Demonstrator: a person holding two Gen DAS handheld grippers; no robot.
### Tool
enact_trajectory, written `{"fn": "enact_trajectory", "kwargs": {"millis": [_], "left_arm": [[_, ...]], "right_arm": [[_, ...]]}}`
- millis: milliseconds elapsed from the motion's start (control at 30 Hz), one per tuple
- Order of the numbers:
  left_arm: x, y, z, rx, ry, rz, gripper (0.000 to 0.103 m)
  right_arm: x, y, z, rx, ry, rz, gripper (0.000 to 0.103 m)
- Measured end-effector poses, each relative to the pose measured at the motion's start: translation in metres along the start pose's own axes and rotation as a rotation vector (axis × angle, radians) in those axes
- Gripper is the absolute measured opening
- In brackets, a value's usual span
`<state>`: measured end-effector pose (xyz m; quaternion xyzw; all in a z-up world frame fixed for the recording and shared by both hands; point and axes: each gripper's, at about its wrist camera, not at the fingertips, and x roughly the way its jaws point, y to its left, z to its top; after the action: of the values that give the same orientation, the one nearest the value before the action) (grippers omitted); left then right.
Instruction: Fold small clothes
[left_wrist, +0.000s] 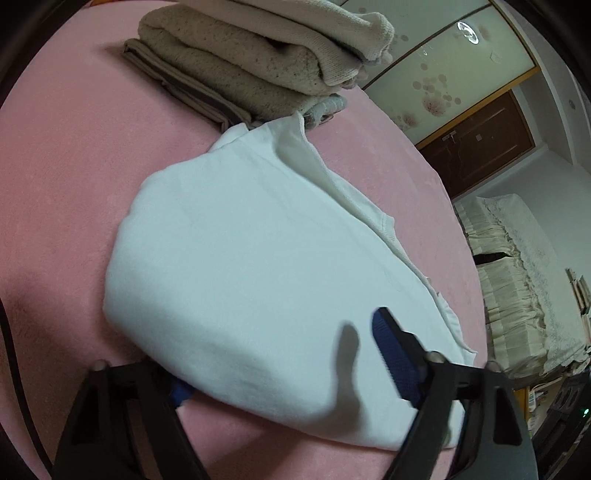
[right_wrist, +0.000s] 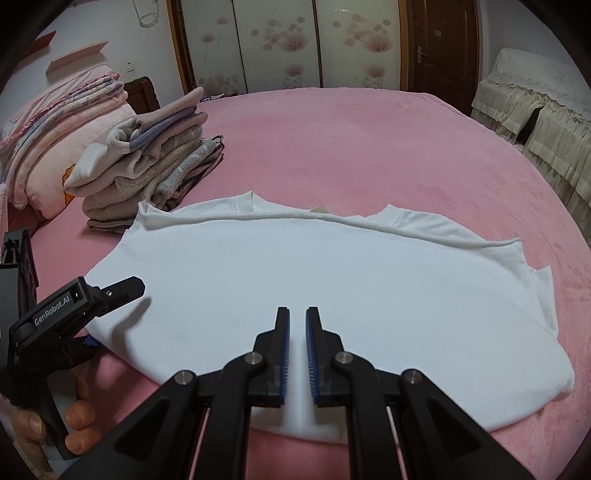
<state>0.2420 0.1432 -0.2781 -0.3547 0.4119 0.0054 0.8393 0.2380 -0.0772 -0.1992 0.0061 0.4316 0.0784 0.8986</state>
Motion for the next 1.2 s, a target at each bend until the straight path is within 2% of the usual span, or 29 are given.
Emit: {"fn": "enact_trajectory", "kwargs": {"millis": [33, 100, 167, 233, 333, 567, 767, 900, 1033, 1200], "left_arm": [[0.002, -0.002, 0.001, 0.007, 0.001, 0.014, 0.046], [0.002, 0.0, 0.005, 0.001, 0.003, 0.019, 0.028], [-0.003, 0.0, 0.008, 0.012, -0.002, 0.014, 0.022], [-0.01, -0.007, 0.007, 0.068, -0.026, 0.041, 0.018], [-0.023, -0.031, 0.007, 0.168, -0.083, 0.088, 0.017], [-0.045, -0.096, 0.004, 0.359, -0.178, 0.095, 0.016], [-0.055, -0.155, -0.003, 0.498, -0.213, 0.076, 0.016], [-0.049, -0.207, -0.016, 0.564, -0.198, 0.025, 0.015], [-0.029, -0.262, -0.049, 0.629, -0.148, -0.025, 0.015], [0.018, -0.317, -0.121, 0.732, -0.017, -0.052, 0.015]], "right_arm": [[0.003, 0.001, 0.003, -0.001, 0.002, 0.001, 0.009], [0.009, 0.002, 0.006, -0.004, 0.005, -0.005, 0.009], [0.016, 0.002, 0.008, 0.0, 0.014, -0.009, 0.009], [0.022, 0.002, 0.007, 0.005, 0.023, -0.007, 0.009], [0.033, 0.004, 0.002, -0.002, 0.055, -0.013, 0.009], [0.047, 0.001, -0.008, -0.016, 0.093, -0.015, 0.009], [0.03, -0.027, -0.006, 0.096, 0.092, 0.069, 0.009], [0.0, -0.067, -0.008, 0.157, 0.039, 0.054, 0.009], [-0.034, -0.124, -0.02, 0.219, -0.002, -0.01, 0.009], [-0.062, -0.187, -0.042, 0.284, -0.02, -0.091, 0.009]]}}
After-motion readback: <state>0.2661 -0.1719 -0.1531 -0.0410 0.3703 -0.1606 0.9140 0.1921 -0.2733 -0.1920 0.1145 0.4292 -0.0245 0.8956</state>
